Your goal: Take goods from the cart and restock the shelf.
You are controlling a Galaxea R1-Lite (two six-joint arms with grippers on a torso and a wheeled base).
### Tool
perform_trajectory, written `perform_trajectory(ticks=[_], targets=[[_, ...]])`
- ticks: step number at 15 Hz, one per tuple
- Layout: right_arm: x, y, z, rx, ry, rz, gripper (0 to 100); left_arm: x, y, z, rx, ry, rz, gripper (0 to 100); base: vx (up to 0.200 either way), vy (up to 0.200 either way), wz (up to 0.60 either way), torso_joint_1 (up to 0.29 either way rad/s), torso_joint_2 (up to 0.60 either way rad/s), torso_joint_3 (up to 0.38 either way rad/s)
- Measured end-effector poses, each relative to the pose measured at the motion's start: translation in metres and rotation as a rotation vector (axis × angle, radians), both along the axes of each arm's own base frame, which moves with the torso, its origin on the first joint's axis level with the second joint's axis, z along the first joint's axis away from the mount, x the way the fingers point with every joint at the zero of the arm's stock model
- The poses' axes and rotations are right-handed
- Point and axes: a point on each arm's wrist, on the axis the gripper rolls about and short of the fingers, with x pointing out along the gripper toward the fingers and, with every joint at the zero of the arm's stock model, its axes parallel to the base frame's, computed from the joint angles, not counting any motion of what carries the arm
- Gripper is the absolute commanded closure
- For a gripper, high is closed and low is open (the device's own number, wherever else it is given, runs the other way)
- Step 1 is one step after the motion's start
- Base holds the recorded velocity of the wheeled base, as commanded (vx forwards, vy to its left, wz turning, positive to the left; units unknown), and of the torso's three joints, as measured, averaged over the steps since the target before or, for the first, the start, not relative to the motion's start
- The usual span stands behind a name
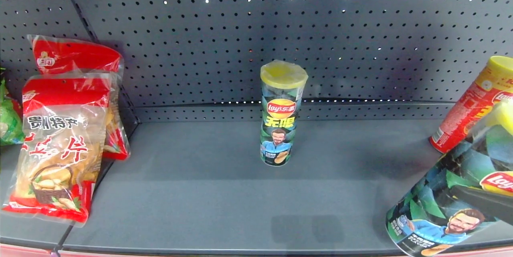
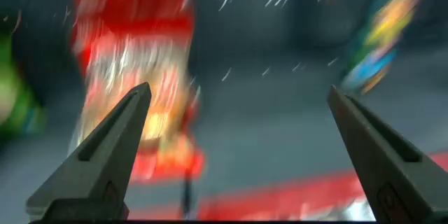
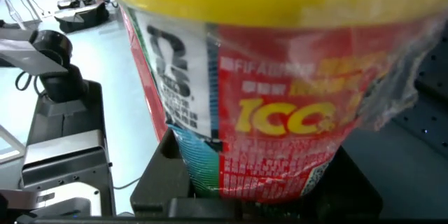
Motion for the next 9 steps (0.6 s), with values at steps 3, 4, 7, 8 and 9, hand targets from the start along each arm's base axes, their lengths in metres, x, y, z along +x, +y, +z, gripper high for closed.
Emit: perform_trajectory(ticks=[3, 4, 7, 8, 9], targets=[[-0.001, 0.0, 0.0, 0.001, -0.001, 0.002, 100, 0.036, -0.005, 0.038, -0.088, 0.117, -0.29, 0, 0.0, 0.0, 0.0, 0.0, 0.0, 0.0], [0.0, 0.0, 0.001, 0.001, -0.003, 0.003, 100, 0.05, -0.01, 0.048, -0.115, 0.135, -0.366, 0, 0.0, 0.0, 0.0, 0.0, 0.0, 0.0], [0.0, 0.0, 0.002, 0.002, -0.005, 0.001, 100, 0.098, -0.033, 0.069, -0.12, 0.213, -0.53, 0, 0.0, 0.0, 0.0, 0.0, 0.0, 0.0], [0.0, 0.0, 0.002, 0.002, -0.002, 0.001, 100, 0.116, -0.042, 0.072, -0.092, 0.226, -0.57, 0, 0.0, 0.0, 0.0, 0.0, 0.0, 0.0], [0.0, 0.0, 0.001, 0.002, -0.001, 0.001, 100, 0.133, -0.049, 0.071, -0.047, 0.221, -0.6, 0, 0.0, 0.0, 0.0, 0.0, 0.0, 0.0]])
